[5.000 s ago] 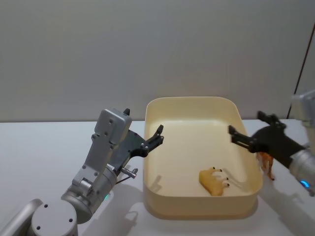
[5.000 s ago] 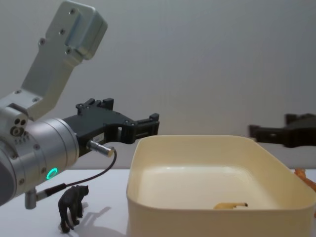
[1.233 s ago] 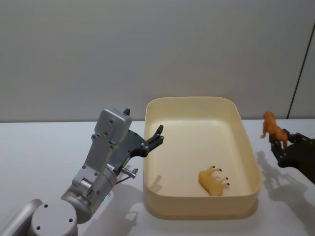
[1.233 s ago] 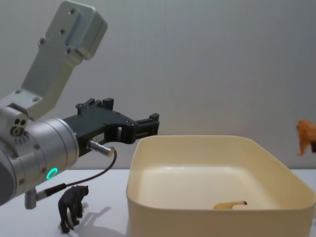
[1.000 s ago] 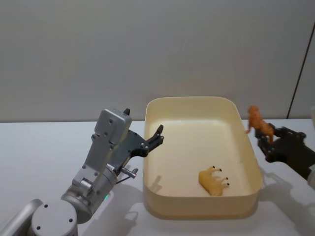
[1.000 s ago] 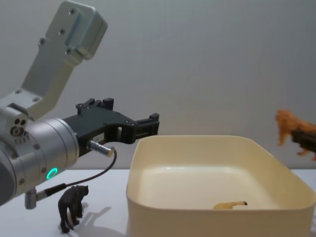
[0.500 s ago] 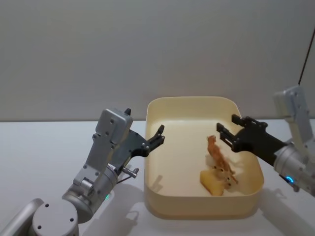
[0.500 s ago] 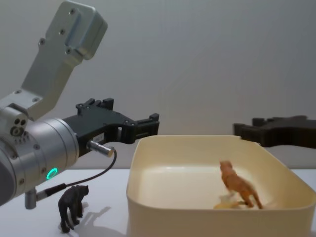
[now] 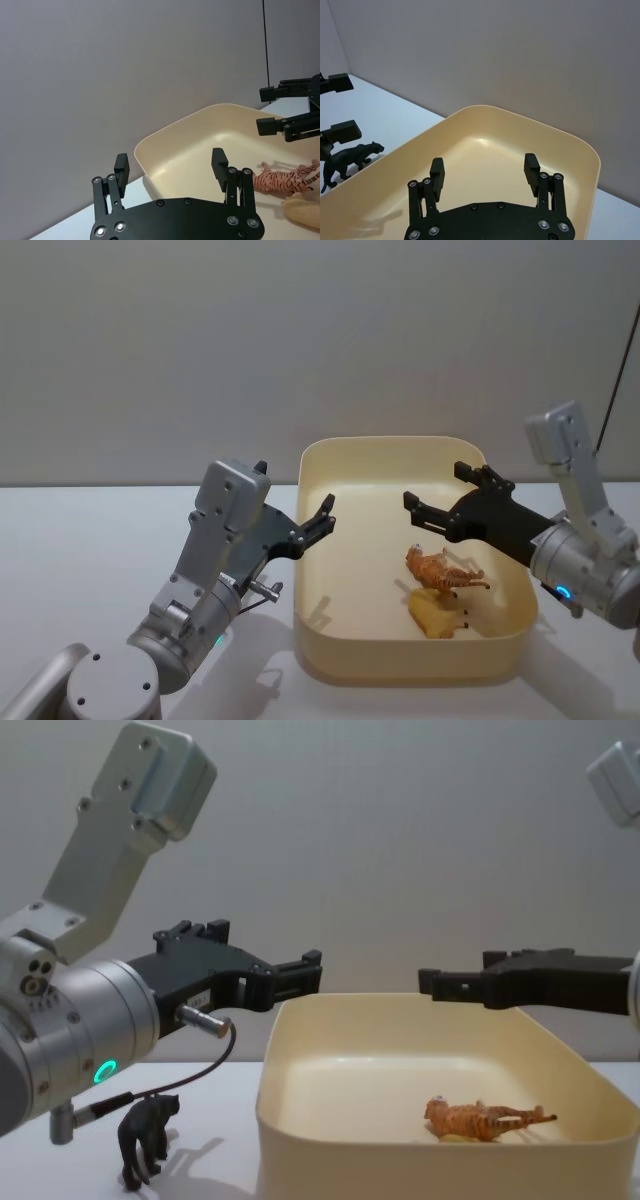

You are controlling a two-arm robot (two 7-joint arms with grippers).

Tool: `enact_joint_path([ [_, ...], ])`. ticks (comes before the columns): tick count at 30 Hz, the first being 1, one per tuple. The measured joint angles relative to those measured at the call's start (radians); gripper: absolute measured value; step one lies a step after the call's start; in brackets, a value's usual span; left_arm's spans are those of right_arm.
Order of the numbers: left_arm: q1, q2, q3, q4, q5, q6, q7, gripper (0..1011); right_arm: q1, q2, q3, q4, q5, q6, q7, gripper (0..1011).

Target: Pick up the toy alternately with two hands and place it into the central storage box.

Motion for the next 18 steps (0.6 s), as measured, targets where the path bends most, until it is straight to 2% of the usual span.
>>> enact_joint_path([
  [3,0.002,0.000,-0.002,-0.003,-0.010,0.008,0.000,1001,0.006,-0.004,-0.002,0.005,-0.001,0.001,0.004,1001],
  [7,0.008,0.001,-0.006,-0.017,-0.033,0.029,0.014,1001,0.011,-0.008,-0.005,0.010,-0.002,0.003,0.007,1001],
  [12,0.034,0.011,-0.015,-0.056,-0.089,0.074,0.073,1001,0.016,-0.011,-0.006,0.015,-0.003,0.003,0.010,1001],
  [13,0.034,0.011,-0.015,-0.056,-0.089,0.074,0.073,1001,0.017,-0.012,-0.007,0.016,-0.003,0.004,0.011,1001],
  [18,0.071,0.027,-0.025,-0.098,-0.155,0.103,0.142,1001,0.020,-0.013,-0.008,0.019,-0.003,0.004,0.013,1001],
])
